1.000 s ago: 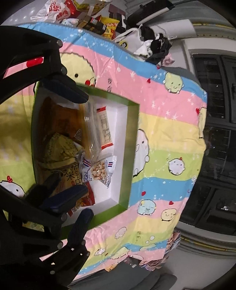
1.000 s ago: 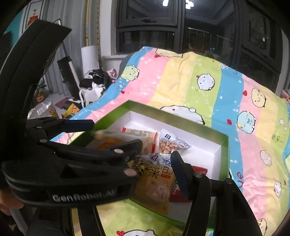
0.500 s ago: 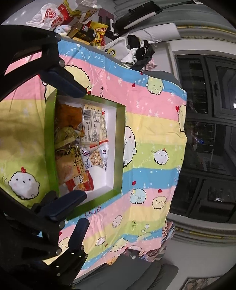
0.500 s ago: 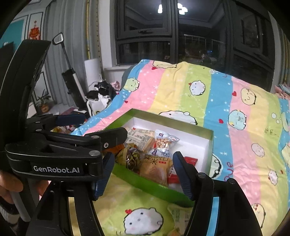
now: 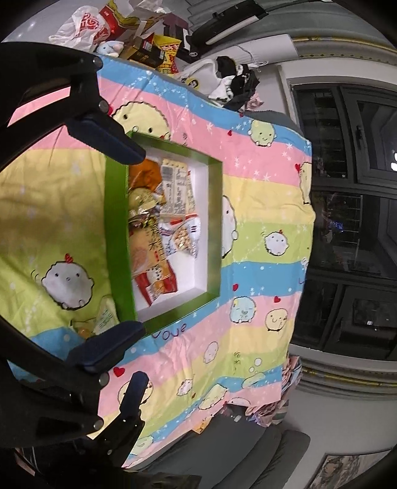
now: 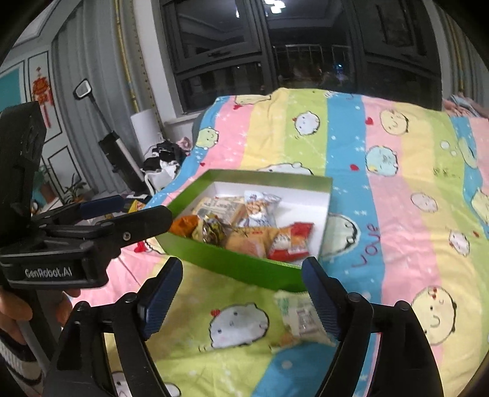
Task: Organize snacks
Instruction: 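Move the right gripper to the white bag with green text, then grasp the white green-text snack bag with the right gripper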
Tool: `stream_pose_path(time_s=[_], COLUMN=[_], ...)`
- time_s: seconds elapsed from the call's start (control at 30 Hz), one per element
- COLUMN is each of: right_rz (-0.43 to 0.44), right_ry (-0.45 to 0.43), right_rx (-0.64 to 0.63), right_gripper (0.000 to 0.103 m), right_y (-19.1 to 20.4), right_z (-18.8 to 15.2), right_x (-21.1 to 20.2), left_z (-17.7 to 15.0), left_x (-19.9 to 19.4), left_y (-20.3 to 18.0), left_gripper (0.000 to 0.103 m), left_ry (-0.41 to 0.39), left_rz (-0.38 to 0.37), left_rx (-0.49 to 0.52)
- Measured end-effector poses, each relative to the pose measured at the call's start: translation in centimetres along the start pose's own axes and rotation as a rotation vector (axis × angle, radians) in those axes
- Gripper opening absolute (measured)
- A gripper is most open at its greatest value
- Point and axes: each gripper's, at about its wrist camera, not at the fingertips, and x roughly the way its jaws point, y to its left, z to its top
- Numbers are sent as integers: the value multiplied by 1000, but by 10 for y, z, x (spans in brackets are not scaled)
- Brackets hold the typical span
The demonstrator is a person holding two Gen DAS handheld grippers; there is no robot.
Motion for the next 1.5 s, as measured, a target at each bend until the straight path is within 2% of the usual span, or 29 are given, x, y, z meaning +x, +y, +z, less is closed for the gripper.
stream_pose_path(time_s=[0.47,0.73,0.93,1.1,1.23,1.27,1.3,1.37,1.43,1.5], right_rz=[-48,-58,-50,-67,-35,-21,-12,10,31,56], right_ry=[75,130,180,188,199,208,215,224,230,237], right_rx=[74,88,104,109,97,93,89,80,76,75], right_gripper=[81,81,81,81,81,81,79,72,65,59], right_y=[-31,-43,-49,-59,-65,-65,-65,-63,-62,-62], right_z=[-36,-53,-68,-72,-70,-69,-69,-68,-68,-69], right_x=[-6,7,25,39,49,53,55,59,61,63], left_z=[-25,-44,-57,-57,-56,-56,-57,-58,-59,-61], left_x=[20,42,65,88,107,111,116,121,125,127], left_y=[-24,-20,-33,-50,-68,-71,-74,-79,-82,-85], left_gripper=[102,102,102,102,101,99,92,81,76,67], left_ry=[111,215,269,311,349,357,366,380,394,399], left_rz=[-33,-153,-218,-264,-295,-300,-308,-309,-317,-317], left_rx=[11,-76,-80,-60,-36,-33,-30,-22,-17,1])
